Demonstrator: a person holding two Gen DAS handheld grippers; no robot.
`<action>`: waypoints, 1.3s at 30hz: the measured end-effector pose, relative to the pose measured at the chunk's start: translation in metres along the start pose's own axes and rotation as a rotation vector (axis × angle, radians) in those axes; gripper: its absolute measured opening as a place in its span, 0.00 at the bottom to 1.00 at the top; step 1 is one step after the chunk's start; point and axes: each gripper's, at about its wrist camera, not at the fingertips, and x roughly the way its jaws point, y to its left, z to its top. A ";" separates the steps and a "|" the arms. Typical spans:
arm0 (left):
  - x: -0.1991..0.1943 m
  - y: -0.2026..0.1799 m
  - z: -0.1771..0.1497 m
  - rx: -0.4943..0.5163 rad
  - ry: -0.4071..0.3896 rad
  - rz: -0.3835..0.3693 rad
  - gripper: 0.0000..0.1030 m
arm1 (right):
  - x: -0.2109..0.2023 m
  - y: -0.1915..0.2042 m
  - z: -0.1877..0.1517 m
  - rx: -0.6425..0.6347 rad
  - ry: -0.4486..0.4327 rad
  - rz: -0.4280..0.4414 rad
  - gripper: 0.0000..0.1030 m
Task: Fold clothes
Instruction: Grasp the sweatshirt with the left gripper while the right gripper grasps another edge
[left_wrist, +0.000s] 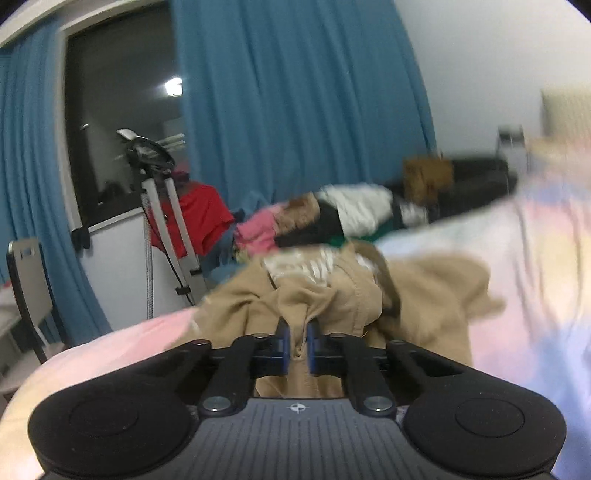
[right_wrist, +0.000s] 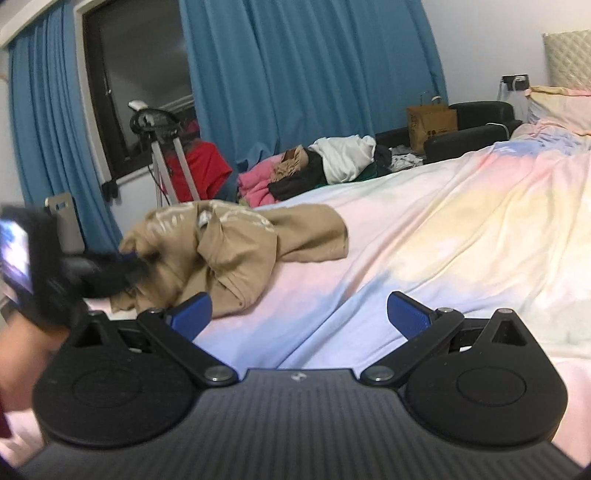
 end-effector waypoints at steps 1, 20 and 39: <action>-0.007 0.008 0.004 -0.039 -0.017 -0.007 0.07 | 0.003 0.000 -0.001 0.001 -0.005 0.008 1.00; -0.293 0.067 0.042 -0.260 -0.166 -0.161 0.05 | -0.077 0.051 0.008 -0.048 -0.015 0.310 1.00; -0.271 0.137 -0.051 -0.448 -0.071 -0.077 0.06 | -0.047 0.135 -0.049 -0.053 0.287 0.237 1.00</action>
